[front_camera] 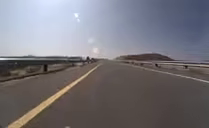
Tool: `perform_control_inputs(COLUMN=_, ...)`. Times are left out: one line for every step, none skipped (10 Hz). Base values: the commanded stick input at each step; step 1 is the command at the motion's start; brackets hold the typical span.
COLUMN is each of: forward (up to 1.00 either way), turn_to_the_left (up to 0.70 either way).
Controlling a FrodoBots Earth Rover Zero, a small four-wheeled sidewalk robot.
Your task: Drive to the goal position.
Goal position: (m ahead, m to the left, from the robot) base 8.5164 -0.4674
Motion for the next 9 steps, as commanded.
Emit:
perform_control_inputs(forward=1.00, turn_to_the_left=0.00)
perform_control_inputs(forward=1.00, turn_to_the_left=0.00)
perform_control_inputs(forward=1.00, turn_to_the_left=0.00)
perform_control_inputs(forward=1.00, turn_to_the_left=0.00)
perform_control_inputs(forward=1.00, turn_to_the_left=0.00)
perform_control_inputs(forward=1.00, turn_to_the_left=0.00)
perform_control_inputs(forward=1.00, turn_to_the_left=0.00)
perform_control_inputs(forward=1.00, turn_to_the_left=0.00)
perform_control_inputs(forward=1.00, turn_to_the_left=0.17)
